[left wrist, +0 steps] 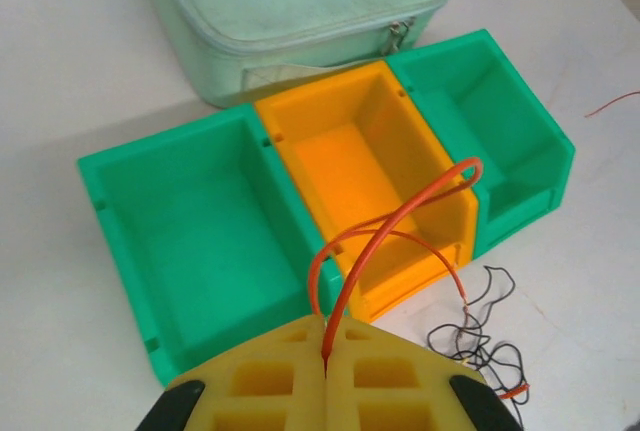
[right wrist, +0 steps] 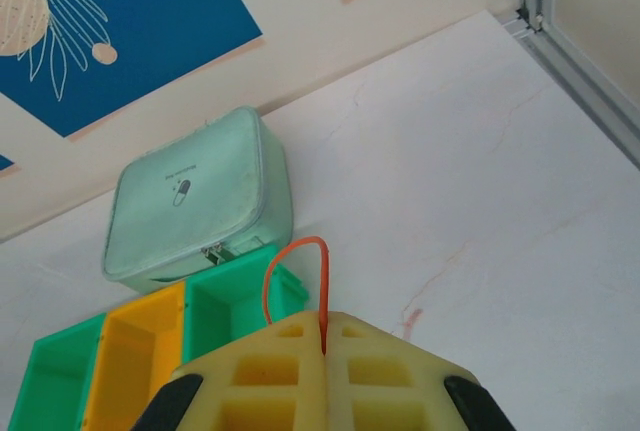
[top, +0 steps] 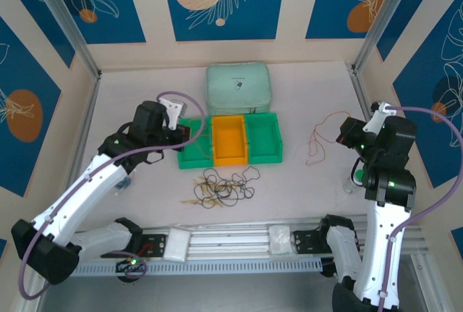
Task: Untangle the cables
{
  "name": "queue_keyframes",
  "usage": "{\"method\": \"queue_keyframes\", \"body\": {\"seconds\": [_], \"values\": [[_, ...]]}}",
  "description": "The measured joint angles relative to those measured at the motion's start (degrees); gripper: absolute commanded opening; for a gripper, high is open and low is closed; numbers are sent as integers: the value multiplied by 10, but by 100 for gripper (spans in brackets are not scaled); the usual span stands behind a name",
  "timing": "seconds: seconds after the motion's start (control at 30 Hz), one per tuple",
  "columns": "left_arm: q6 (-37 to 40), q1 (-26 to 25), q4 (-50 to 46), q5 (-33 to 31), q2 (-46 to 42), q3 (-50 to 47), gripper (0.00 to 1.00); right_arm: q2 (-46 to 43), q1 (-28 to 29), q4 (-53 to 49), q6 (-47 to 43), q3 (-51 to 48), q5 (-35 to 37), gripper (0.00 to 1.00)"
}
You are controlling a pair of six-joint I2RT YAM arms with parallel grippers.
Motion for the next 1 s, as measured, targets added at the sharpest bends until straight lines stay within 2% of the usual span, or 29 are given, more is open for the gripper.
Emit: {"method": "queue_keyframes", "body": {"seconds": [0.4,0.83,0.87,1.0], "values": [[4,0,94,89,121,20,0,3,-1,13,7,-4,-31,0],[29,0,165,111,257,31,0,7,-1,25,11,-17,-53,0],[31,0,168,112,265,32,1,7,-1,25,11,-17,-54,0],[38,0,179,120,303,41,17,7,-1,26,11,-18,-60,0]]}}
